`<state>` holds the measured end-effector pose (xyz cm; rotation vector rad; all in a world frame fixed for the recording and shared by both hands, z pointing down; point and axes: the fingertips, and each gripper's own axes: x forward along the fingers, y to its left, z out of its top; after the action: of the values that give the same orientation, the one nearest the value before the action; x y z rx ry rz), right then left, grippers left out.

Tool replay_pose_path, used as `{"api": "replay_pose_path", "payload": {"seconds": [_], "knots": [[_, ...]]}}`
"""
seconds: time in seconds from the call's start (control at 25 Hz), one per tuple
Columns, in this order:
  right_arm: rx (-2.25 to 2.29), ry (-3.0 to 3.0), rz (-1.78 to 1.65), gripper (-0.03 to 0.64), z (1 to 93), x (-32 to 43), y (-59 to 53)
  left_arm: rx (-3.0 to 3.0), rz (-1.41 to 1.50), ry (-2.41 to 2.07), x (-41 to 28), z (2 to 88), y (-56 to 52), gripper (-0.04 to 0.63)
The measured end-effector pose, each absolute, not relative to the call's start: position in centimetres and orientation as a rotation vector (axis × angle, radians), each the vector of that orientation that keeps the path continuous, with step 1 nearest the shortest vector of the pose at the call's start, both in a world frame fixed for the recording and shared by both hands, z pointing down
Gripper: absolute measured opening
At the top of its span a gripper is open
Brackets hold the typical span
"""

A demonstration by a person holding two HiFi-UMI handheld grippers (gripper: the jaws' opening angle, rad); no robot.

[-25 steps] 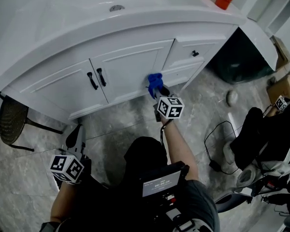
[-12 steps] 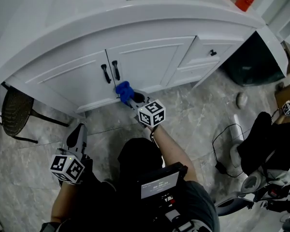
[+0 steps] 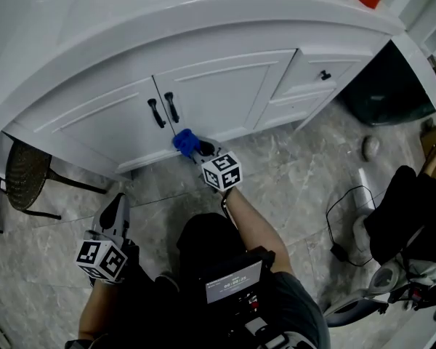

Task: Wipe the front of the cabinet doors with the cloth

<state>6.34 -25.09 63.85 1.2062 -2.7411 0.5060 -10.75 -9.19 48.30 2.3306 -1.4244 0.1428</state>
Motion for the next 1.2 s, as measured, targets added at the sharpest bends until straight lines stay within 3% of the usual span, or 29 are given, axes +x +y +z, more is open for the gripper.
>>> {"api": "replay_pose_path", "payload": {"seconds": [0.88,1.2], "knots": [[1.705,-2.444,0.536,0.049,64.3,27.3,-27.5,2.387,0.189,-1.282,-3.8,49.7,-9.6,0.003],[1.875,-2.321,0.601,0.049,65.0,33.5,-27.6,2.384,0.165,-1.309,-4.1,49.2,-10.0,0.003]]}}
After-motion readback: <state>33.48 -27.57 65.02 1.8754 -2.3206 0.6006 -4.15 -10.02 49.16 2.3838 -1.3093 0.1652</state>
